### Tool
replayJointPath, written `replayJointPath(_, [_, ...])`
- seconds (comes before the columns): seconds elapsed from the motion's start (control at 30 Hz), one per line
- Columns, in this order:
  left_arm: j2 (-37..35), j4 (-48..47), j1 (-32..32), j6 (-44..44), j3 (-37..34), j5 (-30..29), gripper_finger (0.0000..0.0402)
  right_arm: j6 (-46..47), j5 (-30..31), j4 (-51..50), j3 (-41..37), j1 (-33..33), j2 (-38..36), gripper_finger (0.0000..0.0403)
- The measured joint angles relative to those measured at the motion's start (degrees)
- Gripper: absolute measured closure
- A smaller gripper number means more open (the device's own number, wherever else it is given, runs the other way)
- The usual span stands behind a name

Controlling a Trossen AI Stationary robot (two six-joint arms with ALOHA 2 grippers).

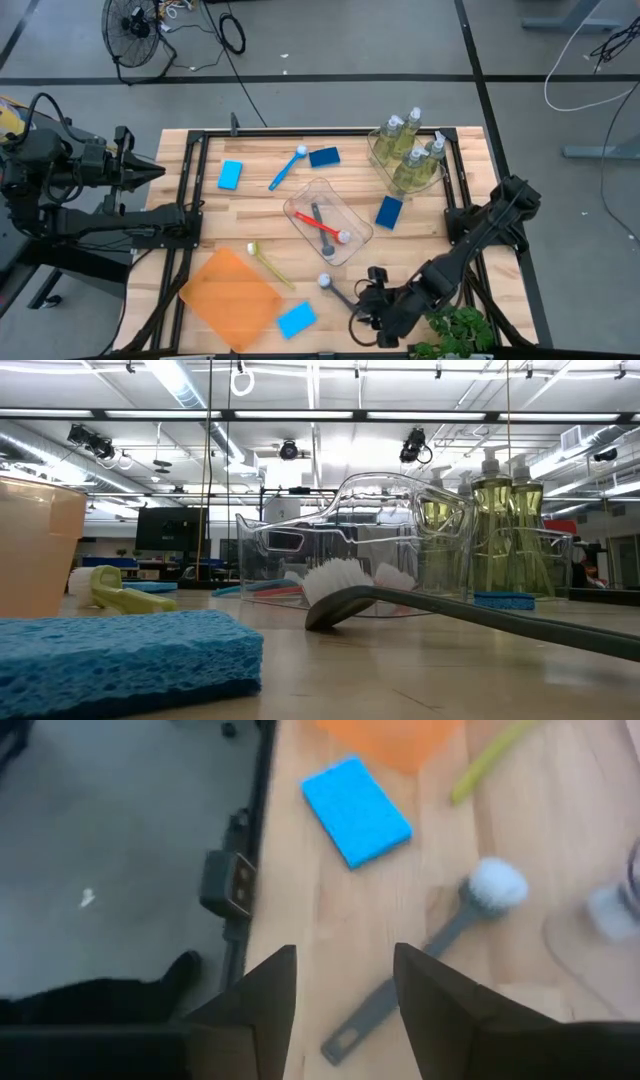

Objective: Pick & Place Kitchen Sink Supplies
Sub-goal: Put the gray dish brush into the bottom transparent bin

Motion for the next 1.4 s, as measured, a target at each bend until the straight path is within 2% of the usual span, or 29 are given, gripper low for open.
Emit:
replayJointPath(0.3, [0.0, 0.0, -0.01, -0.02, 0.0, 0.02, 0.0374, 3.05, 1.04, 17.03, -11.09, 1.59, 0.0, 0.0234])
replayJointPath(0.43, [0.0, 0.0, 0.0, 0.0, 0.0, 0.02, 0.0374, 4.83, 2.57, 20.41, -14.04, 1.59, 0.09, 0.0231])
replayJointPath(0.63, [0.0, -0.02, 0.0, -0.02, 0.0, 0.02, 0.0374, 5.39, 11.72, 20.02, -14.81, 1.47, 2.39, 0.0219])
replayJointPath(0.77, [0.0, -0.01, 0.0, -0.02, 0.0, 0.02, 0.0374, 5.95, 14.53, 21.55, -14.81, 0.89, 4.62, 0.0214])
replayJointPath(1.07, [0.0, 0.0, 0.0, -0.02, 0.0, 0.02, 0.0374, 6.0, 14.29, 28.53, -14.75, -1.42, 10.23, 0.0213])
replayJointPath(1.4, [0.0, 0.0, 0.0, 0.0, 0.0, 0.02, 0.0374, 6.0, 14.29, 29.47, -14.74, -3.34, 15.46, 0.0213])
